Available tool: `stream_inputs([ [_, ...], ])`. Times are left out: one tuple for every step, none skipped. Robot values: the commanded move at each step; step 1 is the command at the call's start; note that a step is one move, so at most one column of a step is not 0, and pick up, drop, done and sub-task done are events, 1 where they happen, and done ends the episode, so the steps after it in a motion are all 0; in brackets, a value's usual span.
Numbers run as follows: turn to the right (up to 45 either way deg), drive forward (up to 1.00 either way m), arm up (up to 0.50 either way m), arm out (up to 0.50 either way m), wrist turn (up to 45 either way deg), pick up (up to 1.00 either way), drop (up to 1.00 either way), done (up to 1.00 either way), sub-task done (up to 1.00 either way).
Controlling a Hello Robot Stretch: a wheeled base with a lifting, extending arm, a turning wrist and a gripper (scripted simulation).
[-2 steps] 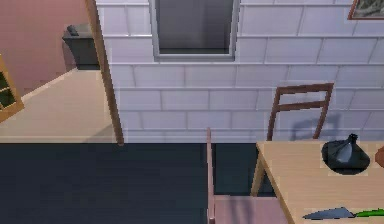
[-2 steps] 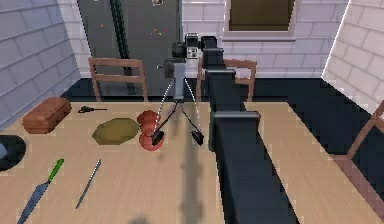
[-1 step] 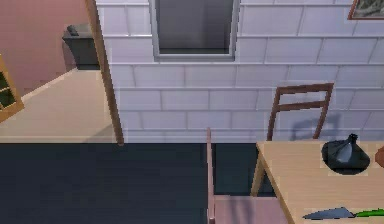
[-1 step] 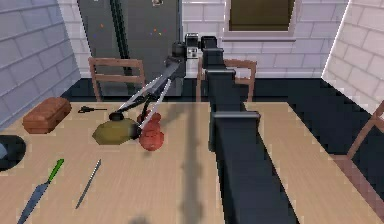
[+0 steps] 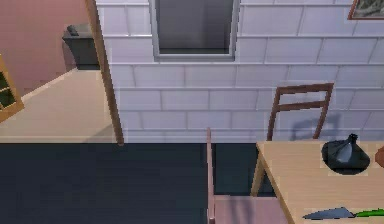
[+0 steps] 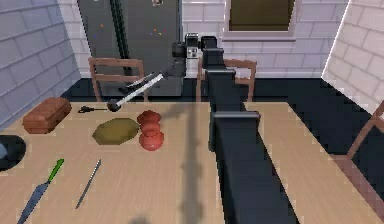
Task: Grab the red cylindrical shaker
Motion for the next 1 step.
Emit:
stream_inputs([
  [0.0,0.0,0.0,0.0,36.0,0.0,0.0,0.0,0.0],
])
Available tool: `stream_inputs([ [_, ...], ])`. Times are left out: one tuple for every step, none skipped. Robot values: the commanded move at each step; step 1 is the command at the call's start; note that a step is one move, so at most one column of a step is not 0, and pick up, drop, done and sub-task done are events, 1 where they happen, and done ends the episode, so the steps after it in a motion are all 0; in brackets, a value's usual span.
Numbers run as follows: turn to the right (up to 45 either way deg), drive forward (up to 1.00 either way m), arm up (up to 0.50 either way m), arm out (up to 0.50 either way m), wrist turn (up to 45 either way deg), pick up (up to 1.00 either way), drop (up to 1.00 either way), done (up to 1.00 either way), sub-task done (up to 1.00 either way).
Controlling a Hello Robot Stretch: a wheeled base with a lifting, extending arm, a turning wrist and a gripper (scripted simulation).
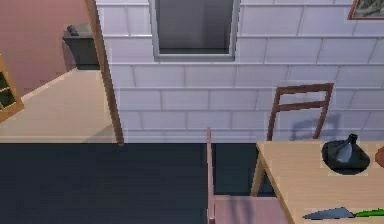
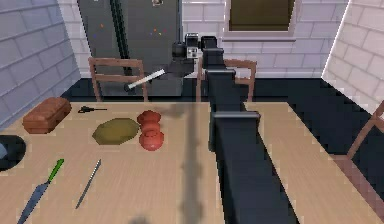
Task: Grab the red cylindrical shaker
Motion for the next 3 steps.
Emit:
stream_inputs([
  [0.0,0.0,-0.3,0.0,0.0,0.0,0.0,0.0,0.0],
  [0.0,0.0,0.0,0.0,0.0,1.0,0.0,0.0,0.0],
  [0.0,0.0,0.1,0.0,0.0,0.0,0.0,0.0,0.0],
])
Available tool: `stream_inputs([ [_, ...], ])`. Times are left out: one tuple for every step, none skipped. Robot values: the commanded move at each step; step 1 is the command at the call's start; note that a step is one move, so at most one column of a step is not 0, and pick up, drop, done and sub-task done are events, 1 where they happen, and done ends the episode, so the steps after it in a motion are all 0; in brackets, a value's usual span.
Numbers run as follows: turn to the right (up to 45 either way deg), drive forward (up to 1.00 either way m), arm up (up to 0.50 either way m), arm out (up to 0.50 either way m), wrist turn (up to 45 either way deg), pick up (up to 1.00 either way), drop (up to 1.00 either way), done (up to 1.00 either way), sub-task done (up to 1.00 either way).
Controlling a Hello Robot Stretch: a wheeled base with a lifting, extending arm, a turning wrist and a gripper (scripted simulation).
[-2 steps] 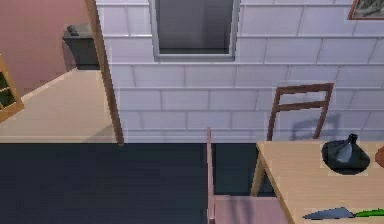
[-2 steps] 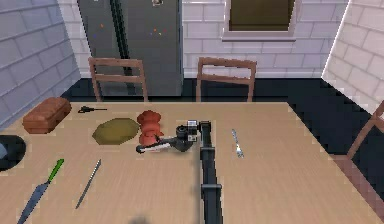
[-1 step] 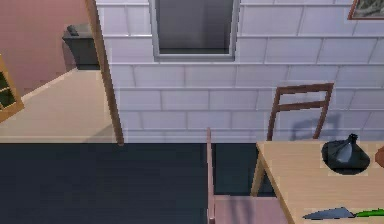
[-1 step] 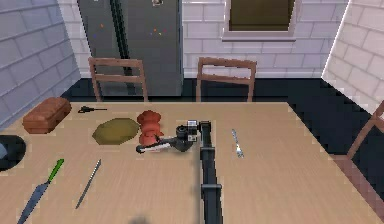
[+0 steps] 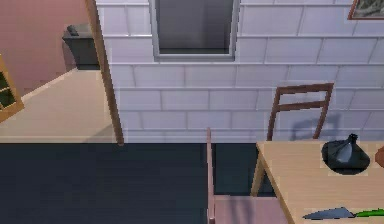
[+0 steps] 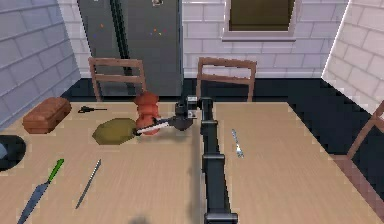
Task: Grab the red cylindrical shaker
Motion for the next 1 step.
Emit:
stream_inputs([
  [0.0,0.0,0.0,0.0,0.0,0.0,0.0,1.0,0.0],
])
